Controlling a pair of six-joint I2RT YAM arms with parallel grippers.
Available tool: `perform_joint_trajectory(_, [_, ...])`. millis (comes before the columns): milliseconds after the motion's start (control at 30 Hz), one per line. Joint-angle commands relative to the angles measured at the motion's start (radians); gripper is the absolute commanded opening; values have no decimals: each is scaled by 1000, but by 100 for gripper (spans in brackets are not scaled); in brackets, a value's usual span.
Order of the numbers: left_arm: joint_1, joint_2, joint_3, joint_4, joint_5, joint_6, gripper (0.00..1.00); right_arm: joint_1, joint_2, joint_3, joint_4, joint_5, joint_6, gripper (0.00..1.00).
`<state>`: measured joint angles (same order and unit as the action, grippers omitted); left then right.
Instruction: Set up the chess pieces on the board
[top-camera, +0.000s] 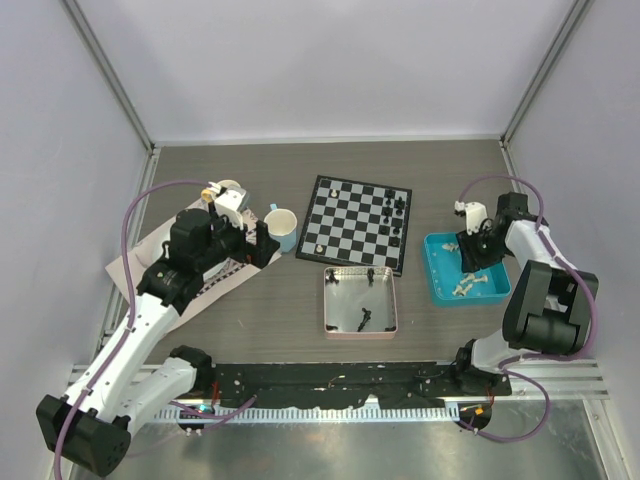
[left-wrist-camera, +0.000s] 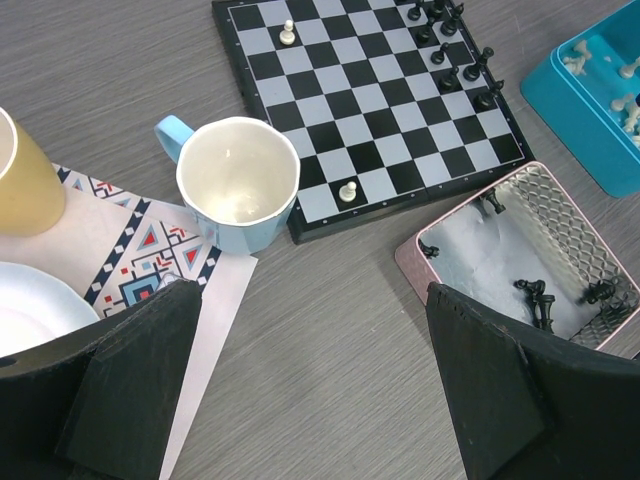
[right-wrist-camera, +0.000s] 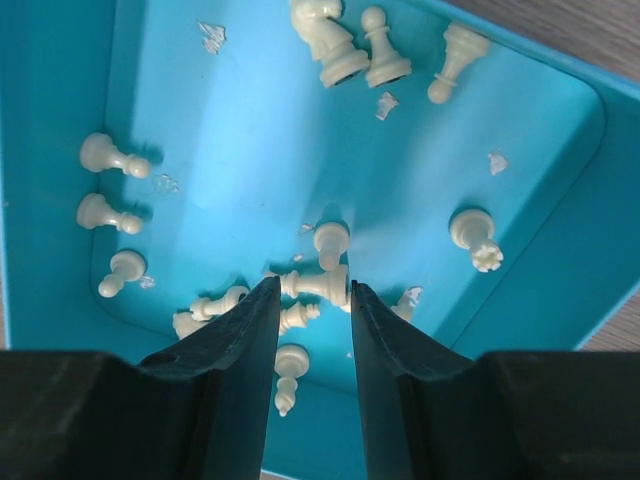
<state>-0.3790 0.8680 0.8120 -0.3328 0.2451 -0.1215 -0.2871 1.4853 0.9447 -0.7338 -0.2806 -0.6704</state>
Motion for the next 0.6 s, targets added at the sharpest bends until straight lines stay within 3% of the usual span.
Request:
perform_joint_trajectory(0, [3,-1,-8,41,-7,19,100,9,24,-11,53,18,6,39])
perform_joint_trajectory(567, [3,-4,-8,37,-9,20,100,28,61,-14,74,27,22,29])
